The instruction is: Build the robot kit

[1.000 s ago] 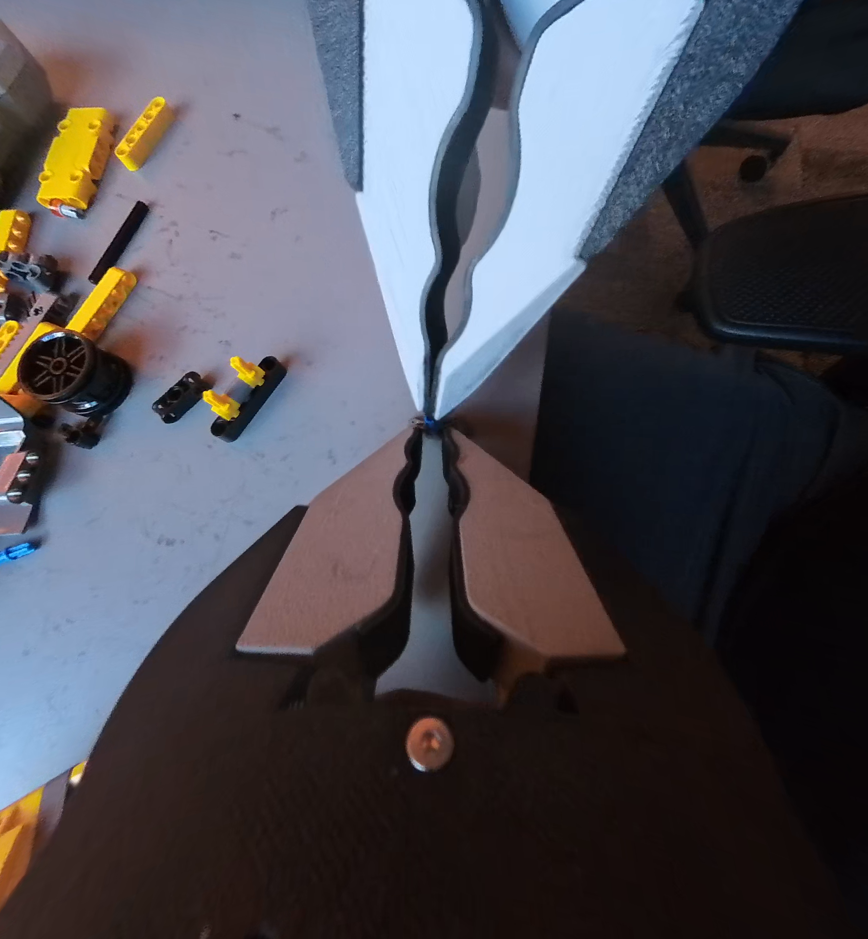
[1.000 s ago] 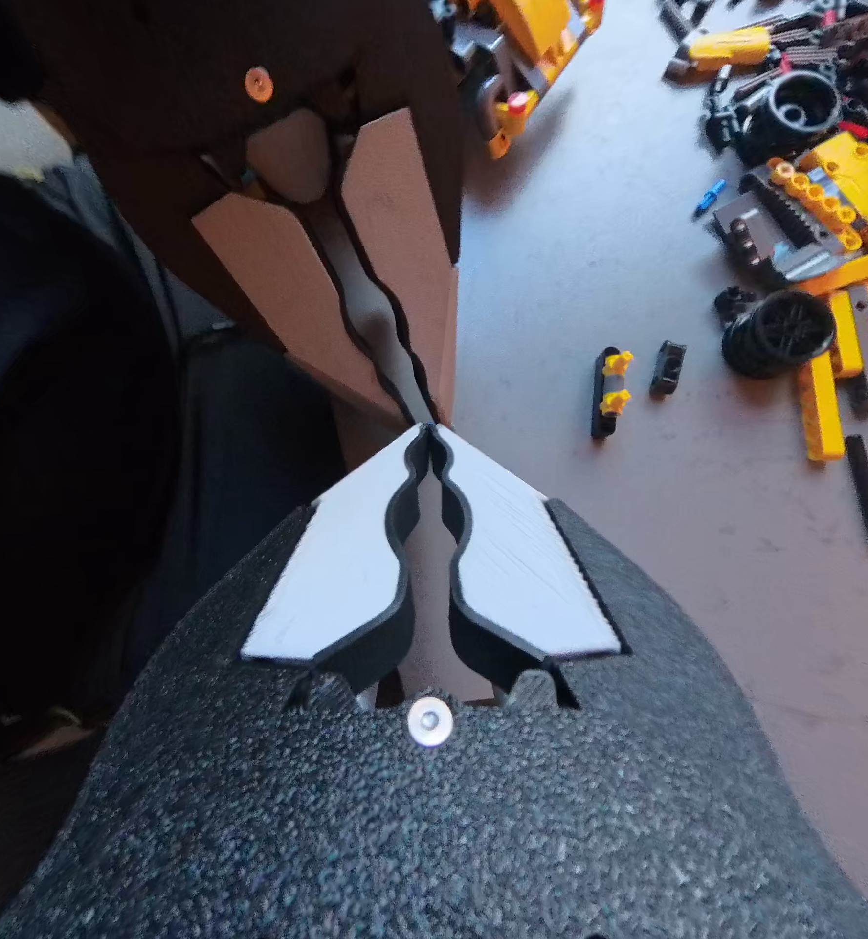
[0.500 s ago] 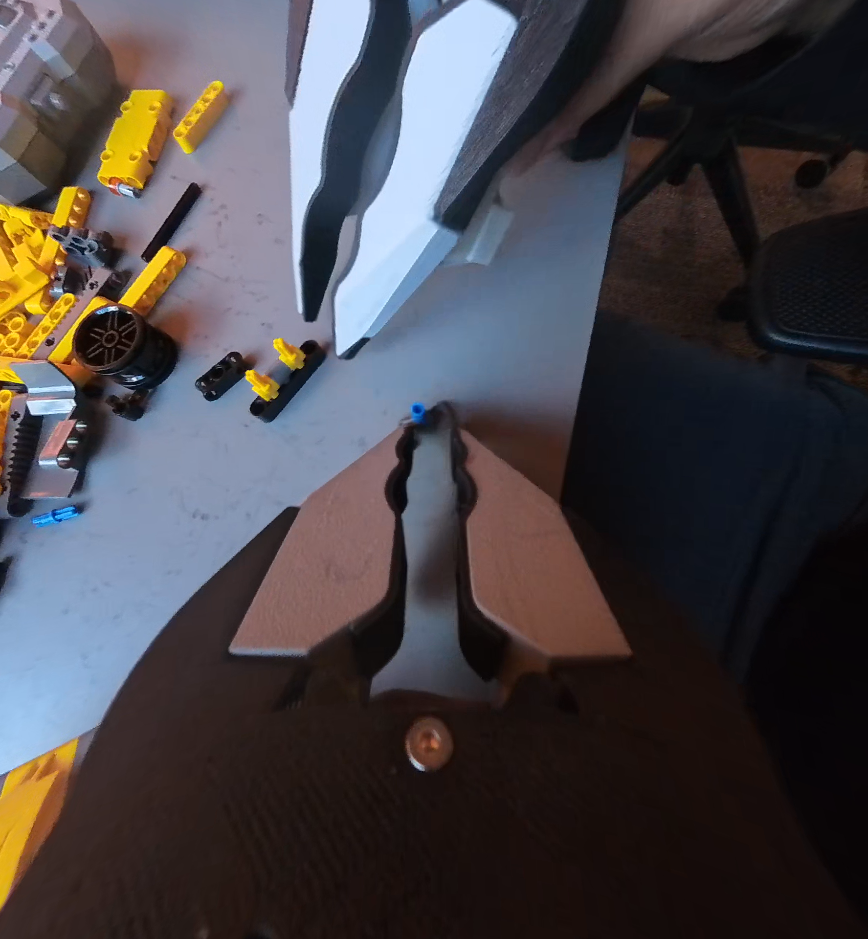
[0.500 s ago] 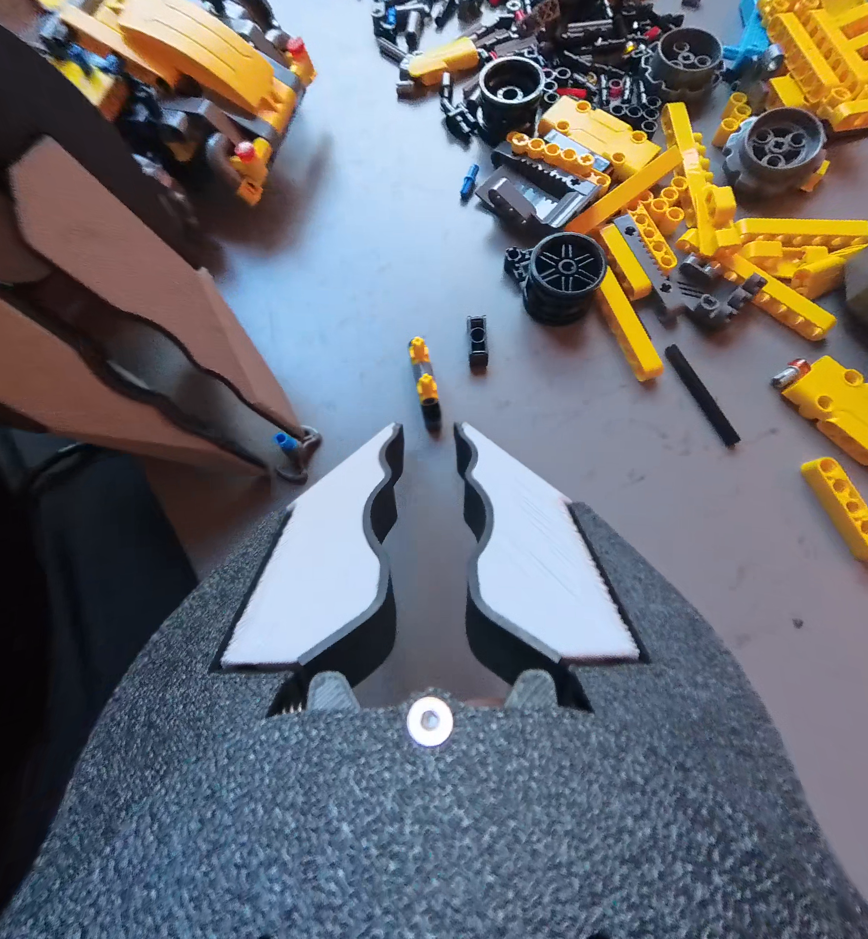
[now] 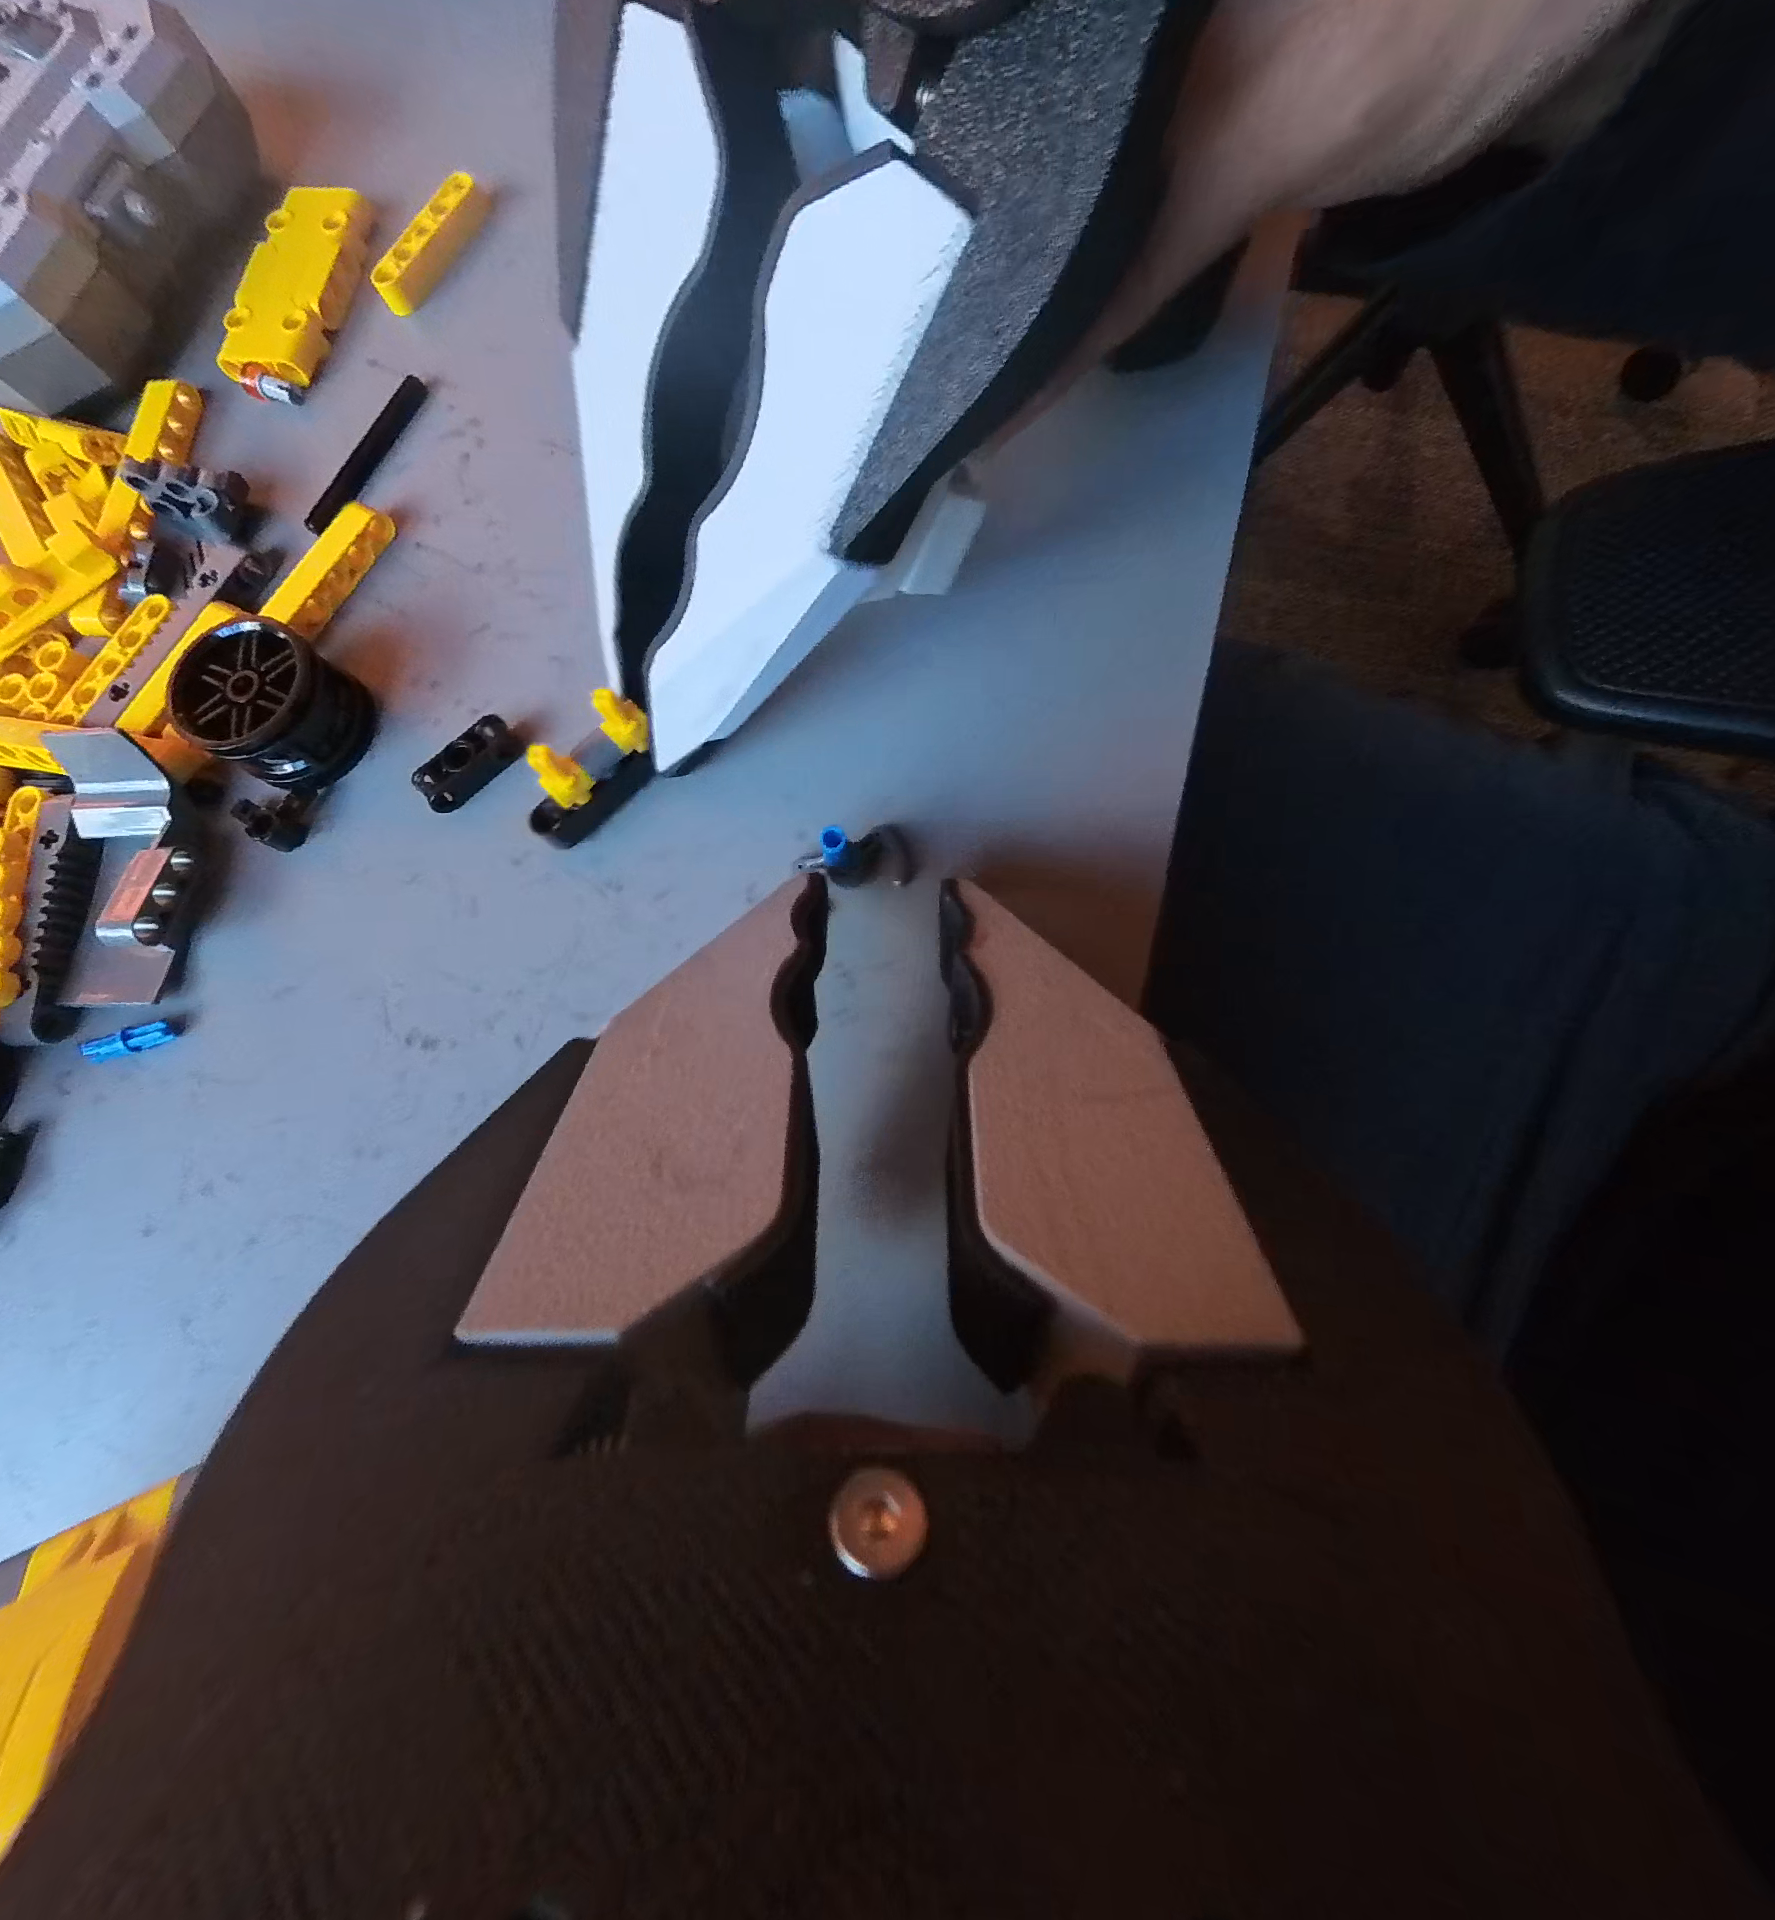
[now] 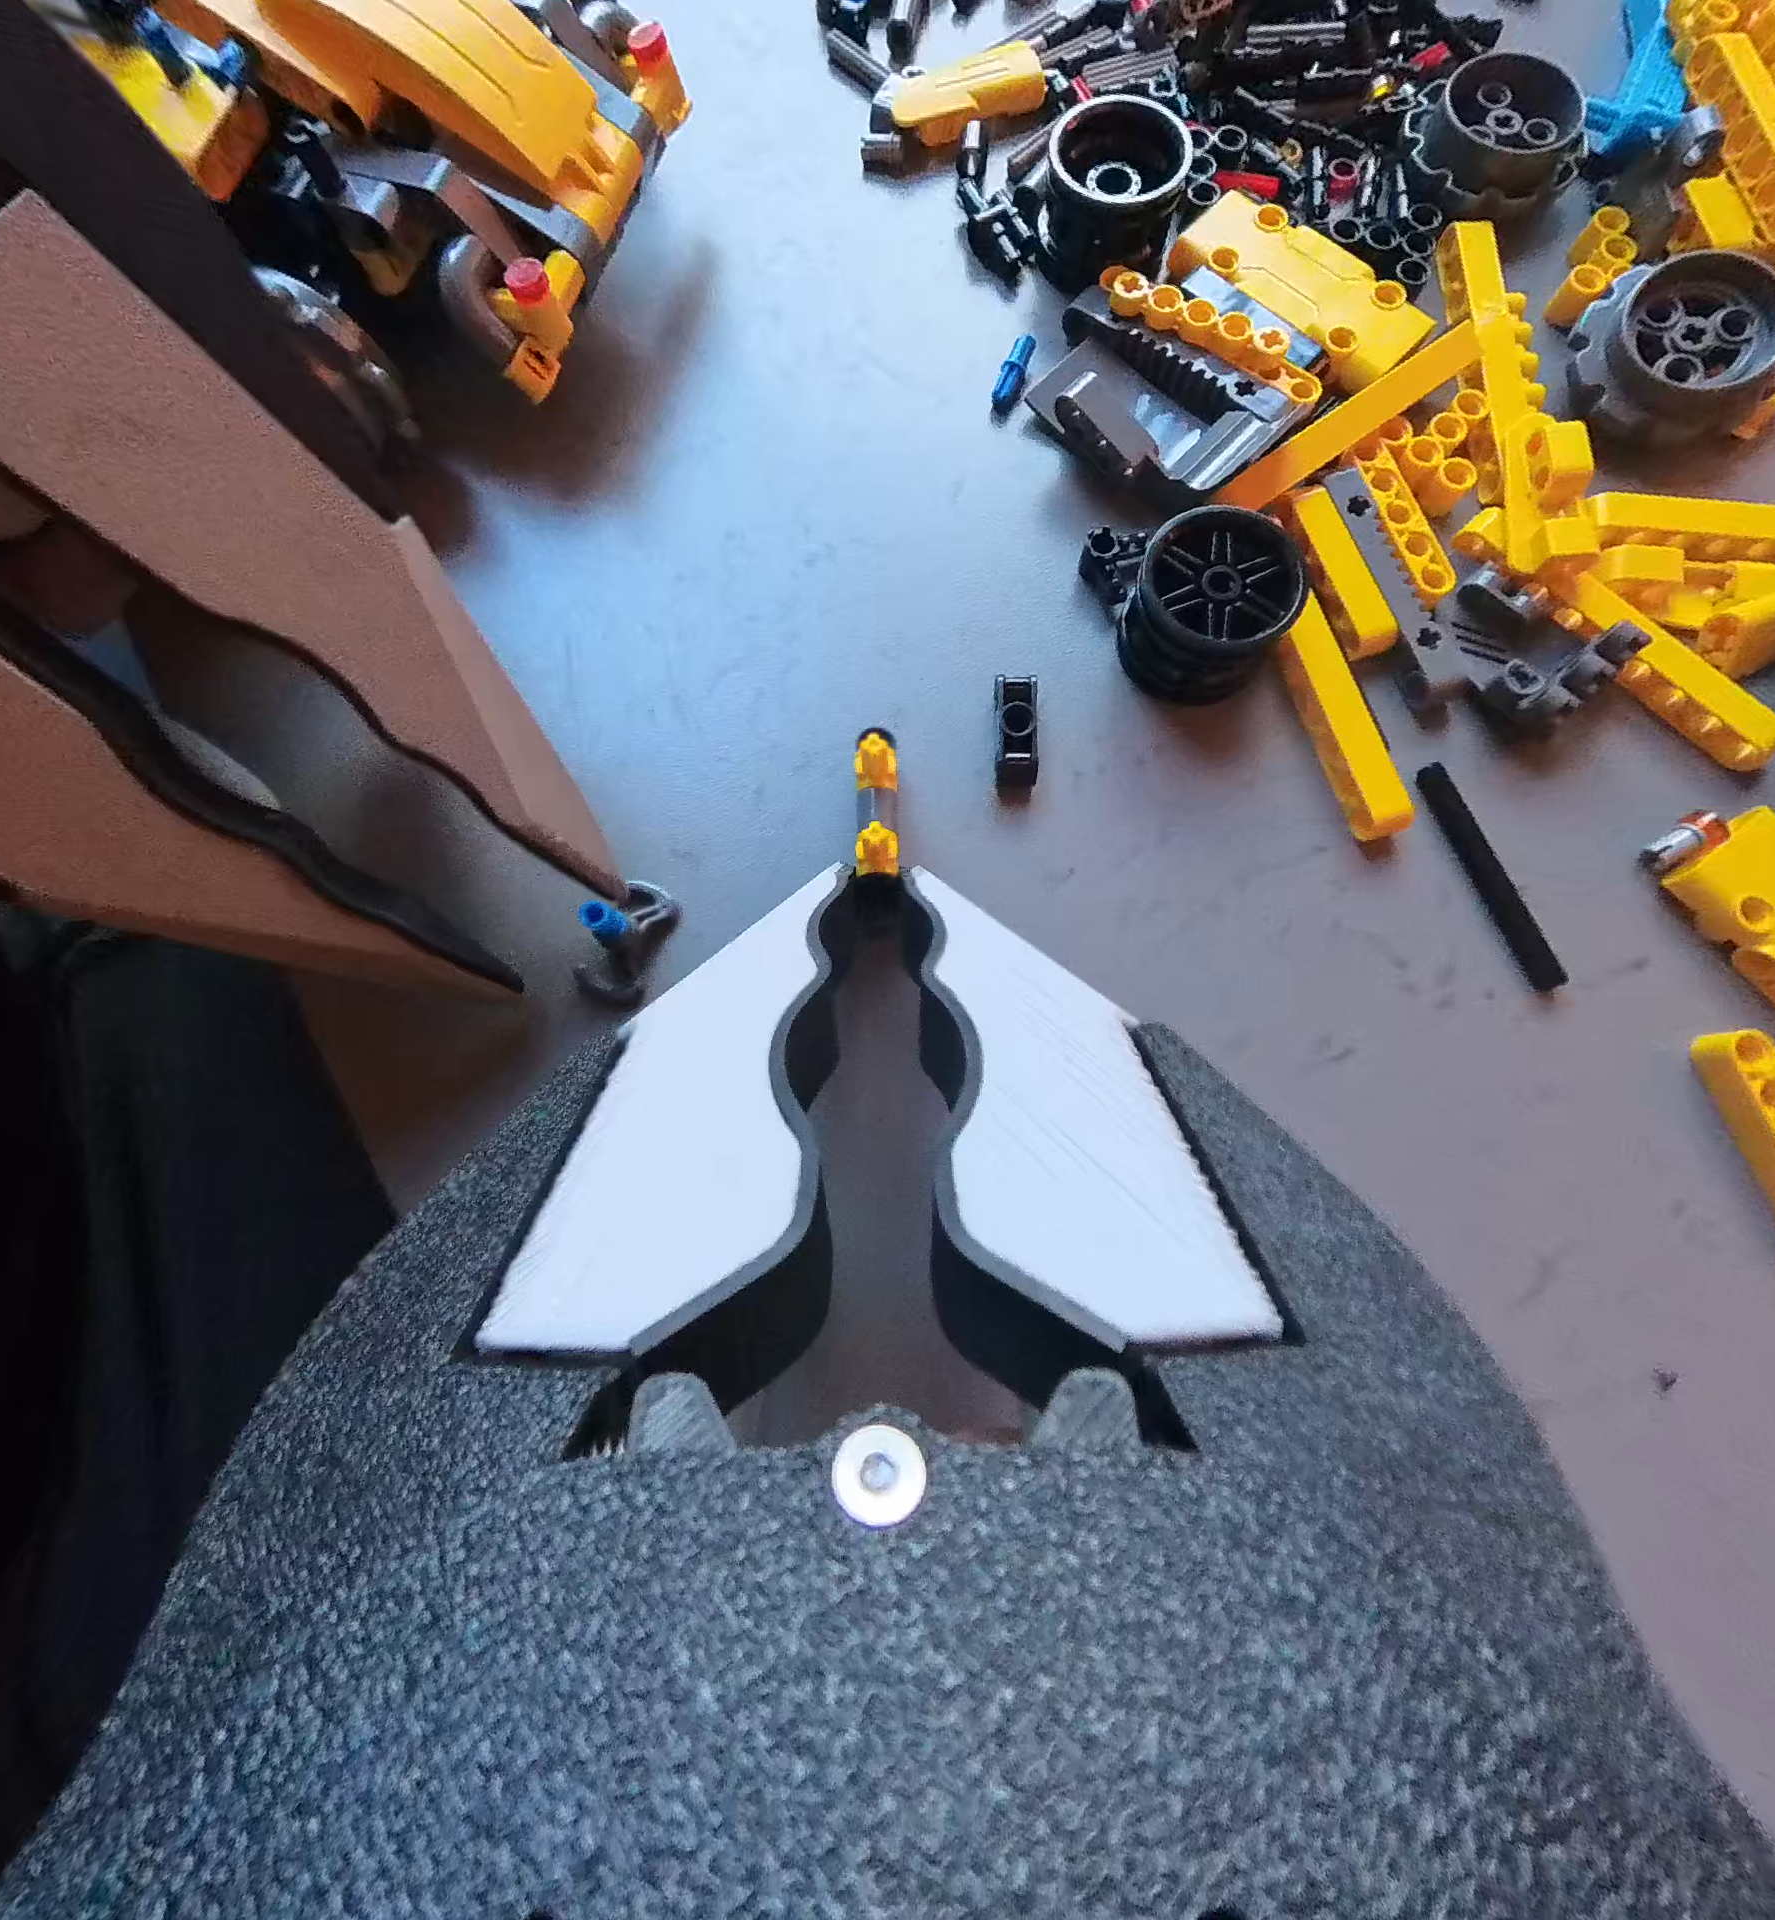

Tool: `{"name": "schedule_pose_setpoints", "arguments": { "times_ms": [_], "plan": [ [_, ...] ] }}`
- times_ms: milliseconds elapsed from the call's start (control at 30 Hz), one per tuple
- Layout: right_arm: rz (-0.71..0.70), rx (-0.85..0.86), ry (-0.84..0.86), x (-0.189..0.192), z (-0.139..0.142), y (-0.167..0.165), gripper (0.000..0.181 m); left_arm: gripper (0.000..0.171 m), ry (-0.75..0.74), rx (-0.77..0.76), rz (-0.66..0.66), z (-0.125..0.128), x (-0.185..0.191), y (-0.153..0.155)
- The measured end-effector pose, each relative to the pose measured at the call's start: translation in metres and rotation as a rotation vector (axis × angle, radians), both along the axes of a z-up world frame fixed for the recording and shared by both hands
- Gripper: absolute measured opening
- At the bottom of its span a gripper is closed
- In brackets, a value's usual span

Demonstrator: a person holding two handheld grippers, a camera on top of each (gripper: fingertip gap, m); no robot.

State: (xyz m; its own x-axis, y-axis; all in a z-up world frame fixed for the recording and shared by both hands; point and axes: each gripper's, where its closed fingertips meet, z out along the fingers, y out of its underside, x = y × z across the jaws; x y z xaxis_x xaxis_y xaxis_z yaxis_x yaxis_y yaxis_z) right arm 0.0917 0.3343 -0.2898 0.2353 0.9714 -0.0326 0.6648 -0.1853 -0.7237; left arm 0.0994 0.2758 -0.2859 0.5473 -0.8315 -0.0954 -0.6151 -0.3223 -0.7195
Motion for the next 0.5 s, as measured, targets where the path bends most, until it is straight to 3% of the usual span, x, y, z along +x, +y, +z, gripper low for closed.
{"name": "schedule_pose_setpoints", "arguments": {
  "times_ms": [267, 500],
  "plan": [
    [-0.066, -0.038, 0.097, 0.016, 0.018, -0.016, 0.007, 0.023, -0.021, 0.001, 0.002, 0.011, -0.002, -0.003],
    [-0.102, -0.039, 0.072, 0.025, 0.013, -0.022, 0.007, 0.027, -0.017, 0.044, 0.027, 0.017, -0.007, -0.002]
  ]
}}
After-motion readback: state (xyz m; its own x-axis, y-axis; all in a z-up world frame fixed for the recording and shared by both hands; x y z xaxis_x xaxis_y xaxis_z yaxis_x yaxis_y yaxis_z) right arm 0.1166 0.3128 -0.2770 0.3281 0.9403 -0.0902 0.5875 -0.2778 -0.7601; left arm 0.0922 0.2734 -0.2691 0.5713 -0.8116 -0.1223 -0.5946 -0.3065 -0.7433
